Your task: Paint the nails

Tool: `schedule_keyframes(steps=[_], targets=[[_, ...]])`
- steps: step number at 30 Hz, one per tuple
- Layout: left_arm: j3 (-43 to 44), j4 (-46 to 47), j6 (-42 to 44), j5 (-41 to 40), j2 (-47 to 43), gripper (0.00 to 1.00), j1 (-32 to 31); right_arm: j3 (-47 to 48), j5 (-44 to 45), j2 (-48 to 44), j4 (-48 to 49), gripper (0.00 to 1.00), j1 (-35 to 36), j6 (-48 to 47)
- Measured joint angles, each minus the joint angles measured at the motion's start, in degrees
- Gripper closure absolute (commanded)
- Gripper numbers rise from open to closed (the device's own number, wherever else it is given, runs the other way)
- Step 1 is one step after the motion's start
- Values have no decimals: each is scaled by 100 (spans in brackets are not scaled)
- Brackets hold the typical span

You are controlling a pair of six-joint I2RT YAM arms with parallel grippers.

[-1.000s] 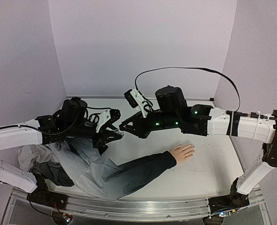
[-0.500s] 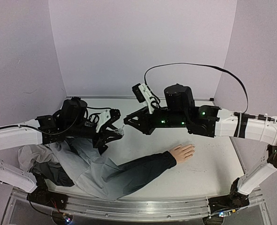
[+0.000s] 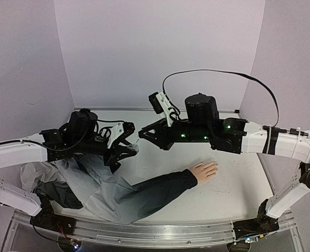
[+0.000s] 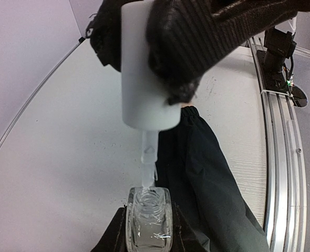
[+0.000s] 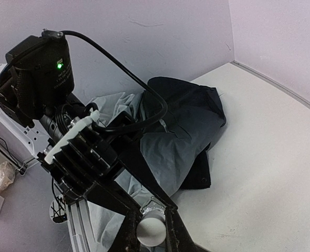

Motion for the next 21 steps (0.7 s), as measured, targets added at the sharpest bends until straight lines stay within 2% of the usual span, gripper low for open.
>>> schedule_keyframes(steps=[21], targets=[[0, 0, 0, 2, 0, 100, 0, 0, -2, 179, -7, 100, 0, 0]])
